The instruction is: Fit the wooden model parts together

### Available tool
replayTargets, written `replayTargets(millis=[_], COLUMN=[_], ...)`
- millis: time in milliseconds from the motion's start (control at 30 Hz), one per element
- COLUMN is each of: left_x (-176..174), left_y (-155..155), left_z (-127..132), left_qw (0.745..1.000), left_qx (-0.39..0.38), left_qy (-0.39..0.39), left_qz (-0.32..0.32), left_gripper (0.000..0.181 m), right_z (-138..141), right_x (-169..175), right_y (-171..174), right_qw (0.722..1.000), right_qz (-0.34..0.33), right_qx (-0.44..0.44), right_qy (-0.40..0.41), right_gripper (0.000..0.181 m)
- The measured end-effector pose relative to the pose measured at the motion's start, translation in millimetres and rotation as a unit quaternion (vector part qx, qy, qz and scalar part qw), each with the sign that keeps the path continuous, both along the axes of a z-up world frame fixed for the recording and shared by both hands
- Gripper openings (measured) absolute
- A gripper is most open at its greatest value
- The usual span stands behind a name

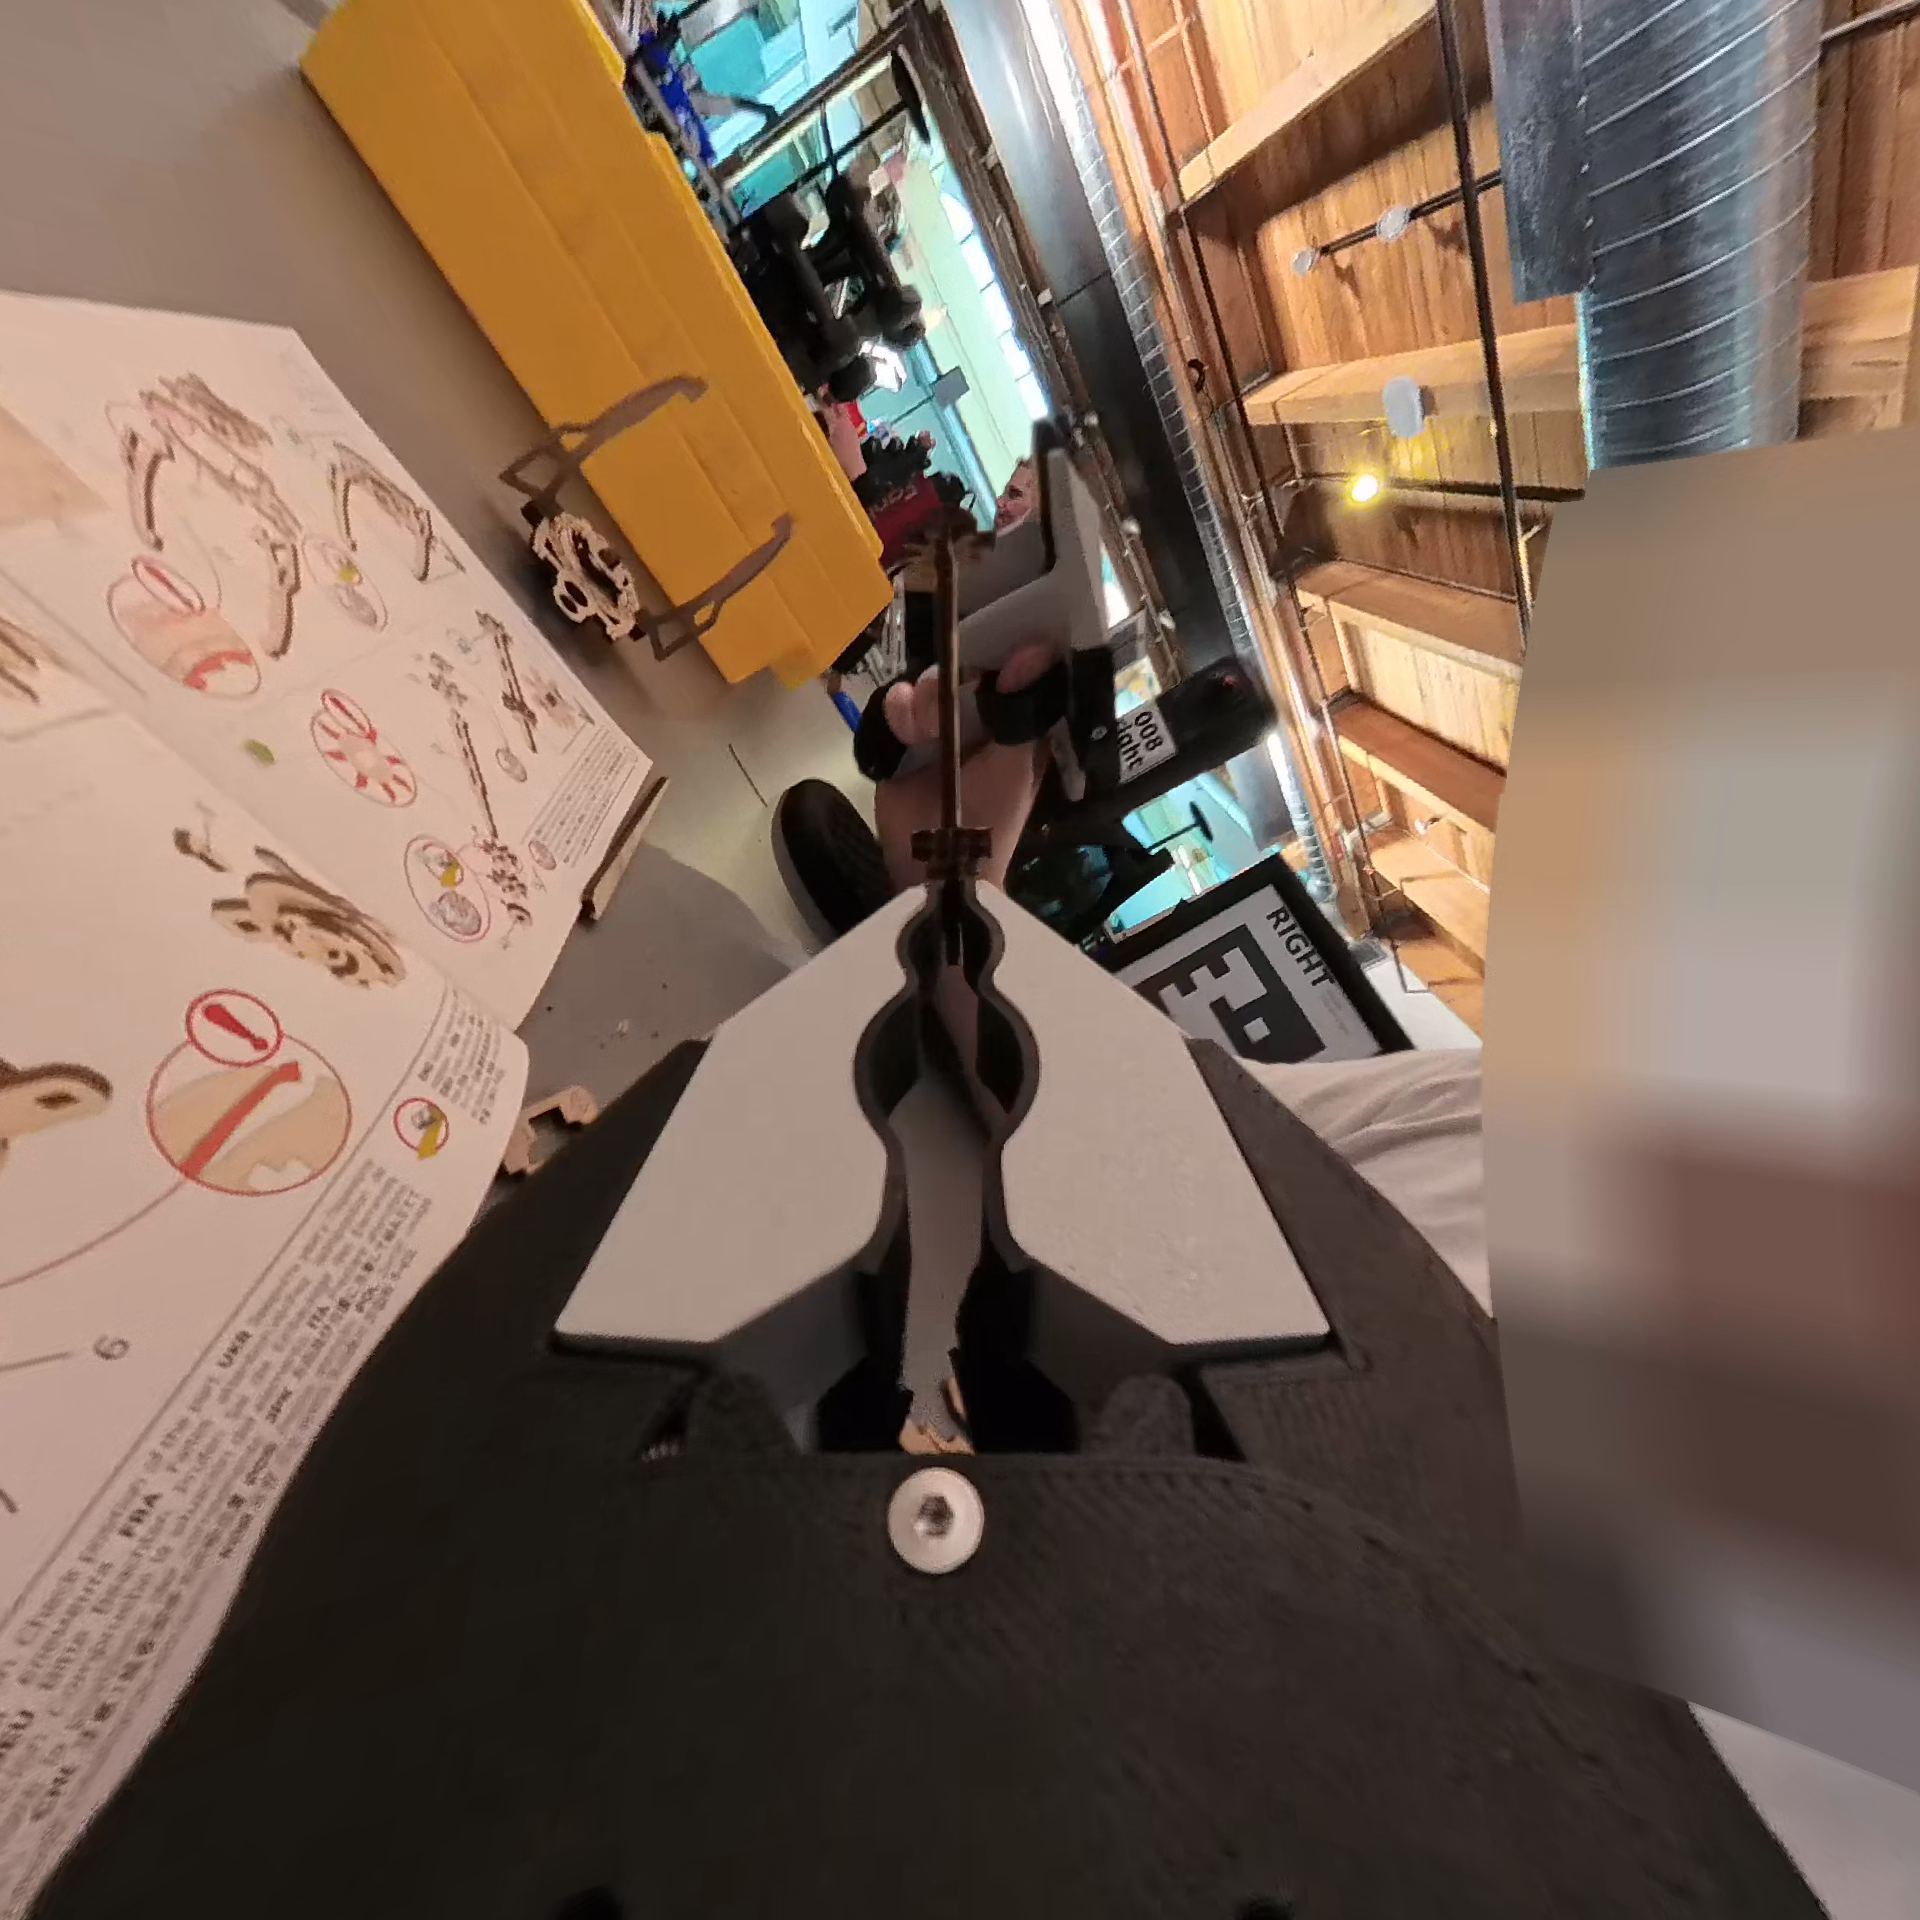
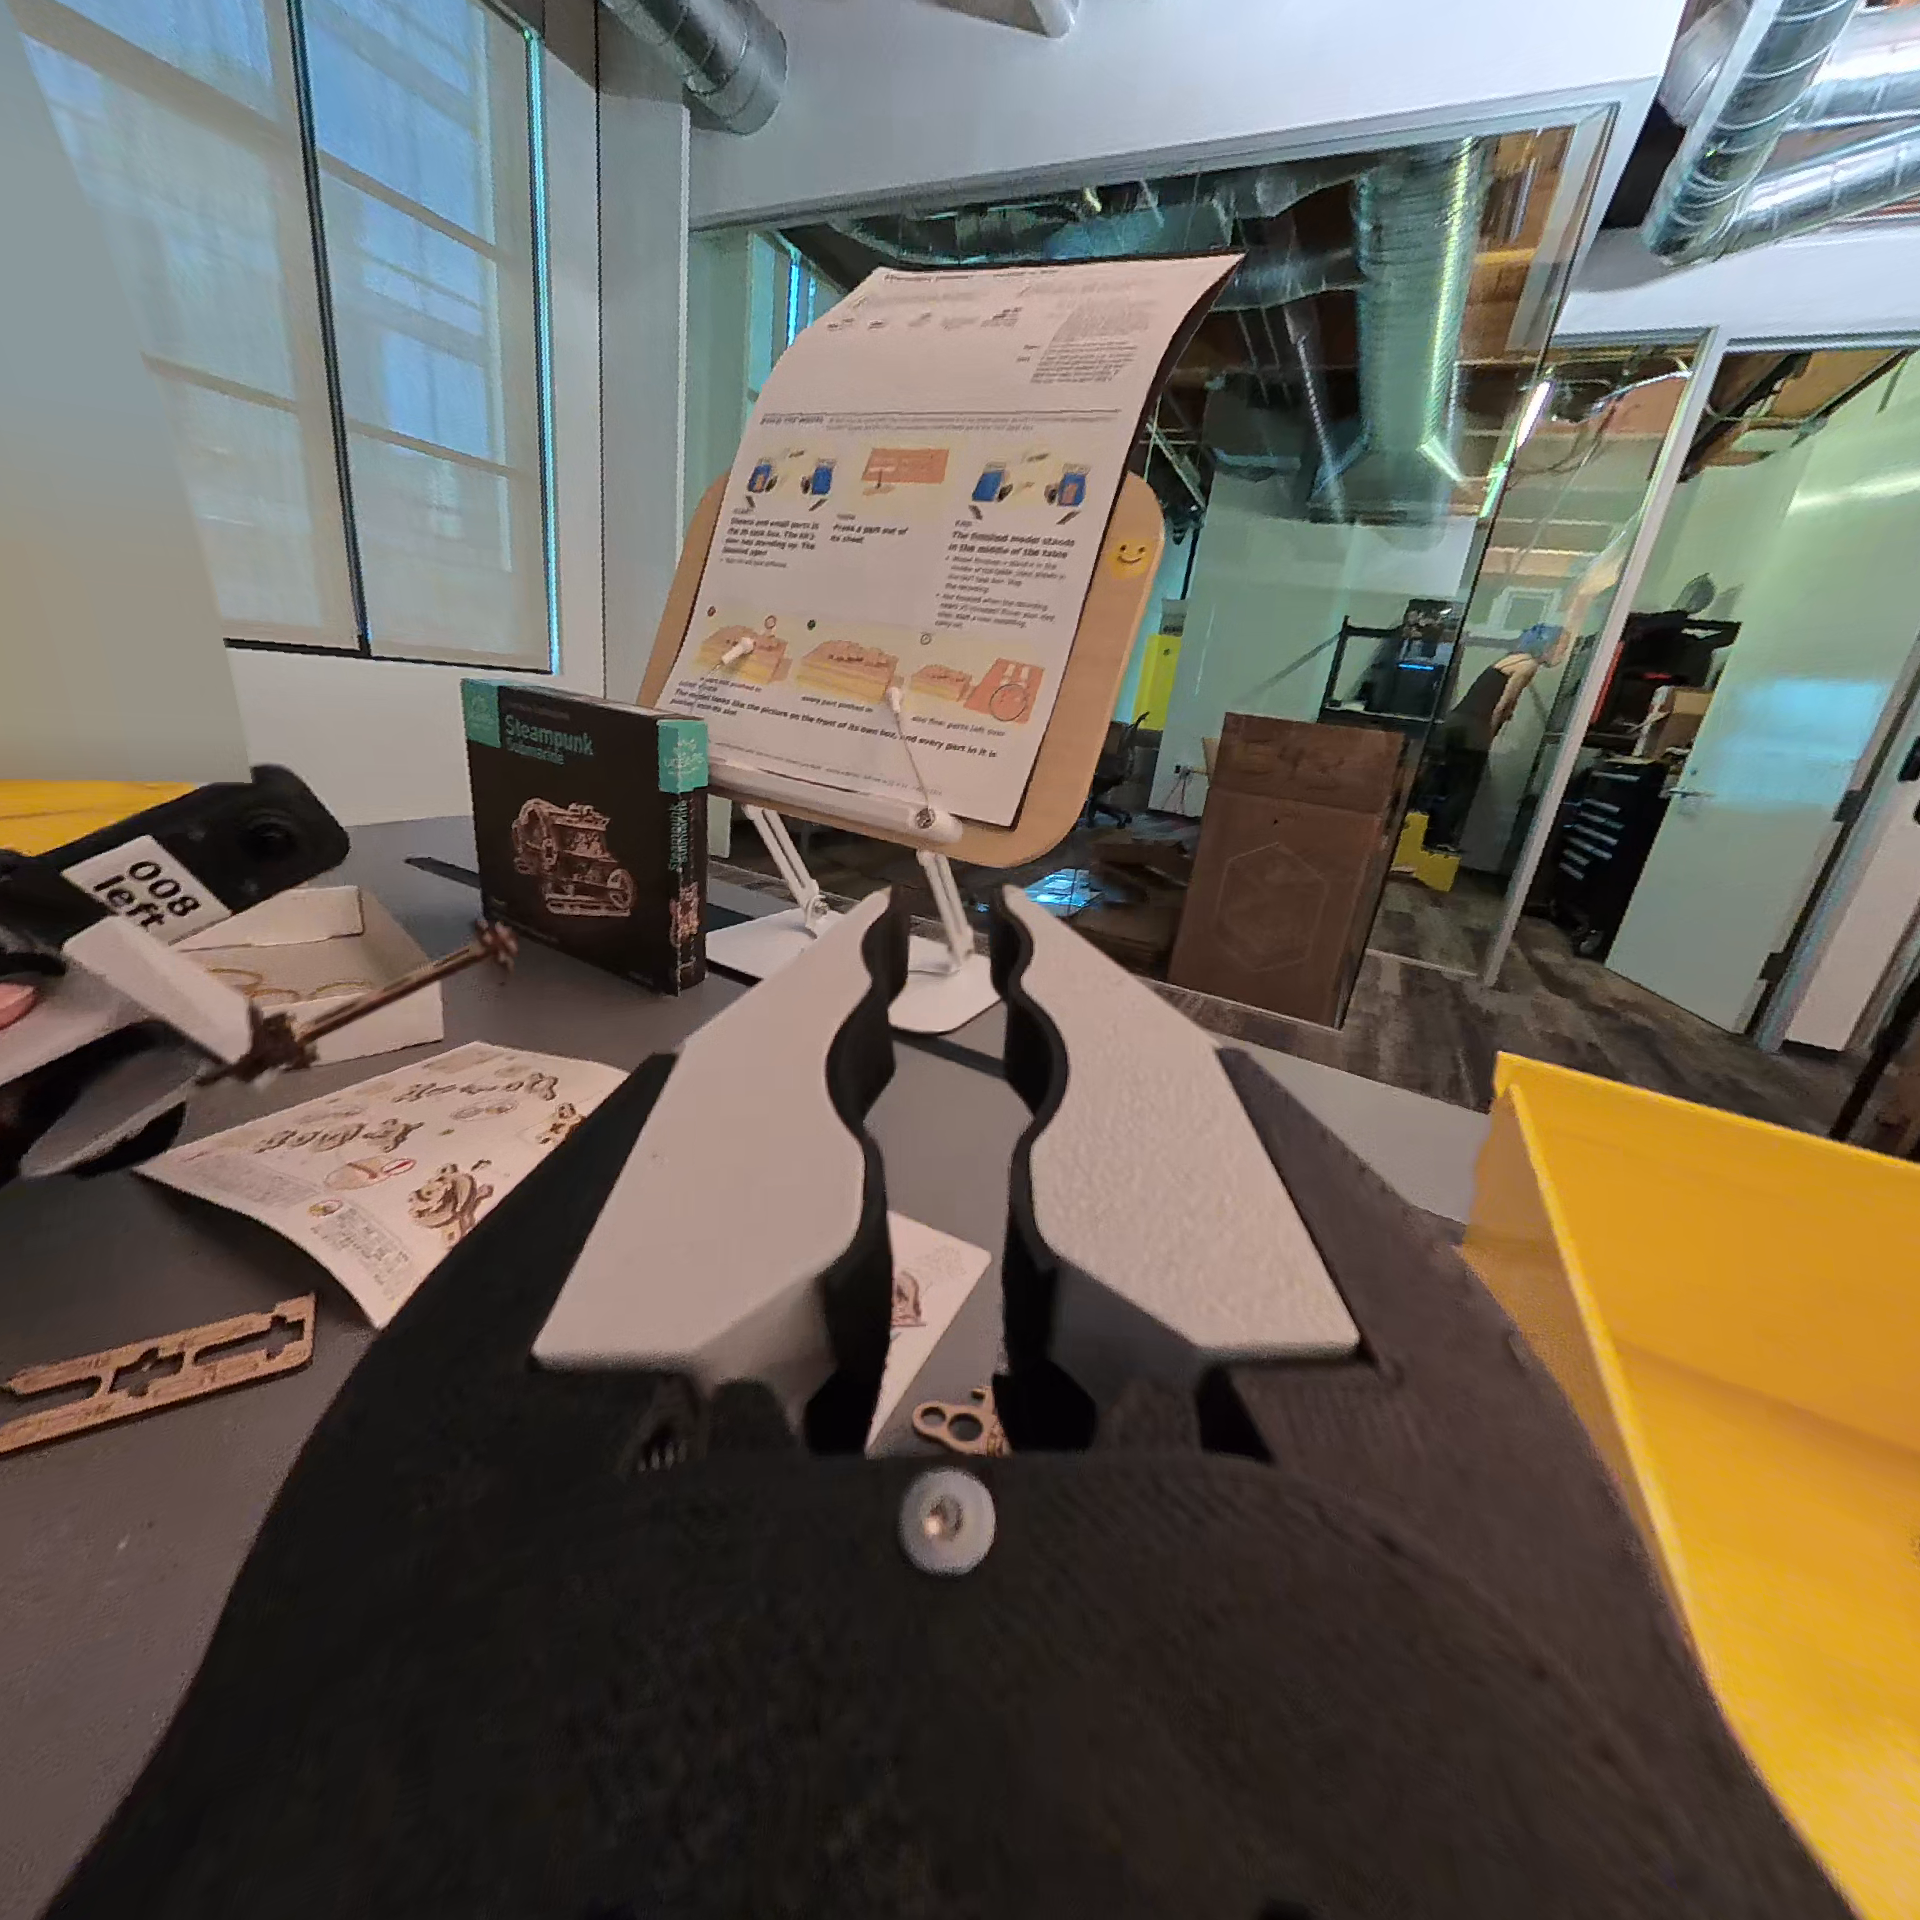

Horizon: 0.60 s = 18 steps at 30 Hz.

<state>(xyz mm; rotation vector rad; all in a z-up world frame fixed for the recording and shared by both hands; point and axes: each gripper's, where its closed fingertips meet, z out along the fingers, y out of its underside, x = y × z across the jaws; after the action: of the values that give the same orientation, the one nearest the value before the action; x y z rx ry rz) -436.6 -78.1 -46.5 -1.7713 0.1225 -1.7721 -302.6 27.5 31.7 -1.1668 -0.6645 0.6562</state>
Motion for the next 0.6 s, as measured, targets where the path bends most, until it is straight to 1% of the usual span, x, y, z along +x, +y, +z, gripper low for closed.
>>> replayTargets(millis=[67, 167, 267, 333, 433, 500, 600], left_x=[-1.6, -5.2, -6.0, -4.1, -0.9, 0.6, -0.1], left_y=[2.4, 6.9, 5.8, 3.6, -4.1, -8.5, -9.8], left_z=[7.6, 17.1, 15.8, 9.8, 3.6, 4.8, 10.5], left_qw=[1.0, 1.0, 1.0, 1.0, 0.999, 0.999, 0.999], left_qx=[0.003, 0.023, 0.027, 0.007, -0.02, -0.023, -0.012], left_qy=[-0.012, -0.003, 0.009, -0.001, -0.024, -0.032, -0.034], left_qz=[0.004, 0.013, 0.007, -0.002, -0.014, -0.016, -0.014], left_gripper=[0.0, 0.0, 0.0, 0.0, 0.0, 0.0, 0.0], right_z=[-1.7, -16.2, -23.7, -17.1, -2.2, 4.1, 8.1], right_x=[-3.7, -17.2, -28.9, -27.7, -21.5, -18.9, -19.0], right_y=[-2.1, 1.0, -4.8, -12.7, -20.6, -23.2, -21.0], right_qw=[1.0, 0.998, 0.996, 0.997, 0.996, 0.994, 0.993], right_qz=[0.01, 0.026, 0.052, 0.046, 0.018, 0.001, -0.017], right_qx=[0.006, -0.002, -0.022, 0.001, 0.053, 0.077, 0.086], right_qy=[-0.007, -0.051, -0.066, -0.065, -0.073, -0.077, -0.077], right_gripper=[0.013, 0.013, 0.013, 0.013, 0.013, 0.012, 0.013])
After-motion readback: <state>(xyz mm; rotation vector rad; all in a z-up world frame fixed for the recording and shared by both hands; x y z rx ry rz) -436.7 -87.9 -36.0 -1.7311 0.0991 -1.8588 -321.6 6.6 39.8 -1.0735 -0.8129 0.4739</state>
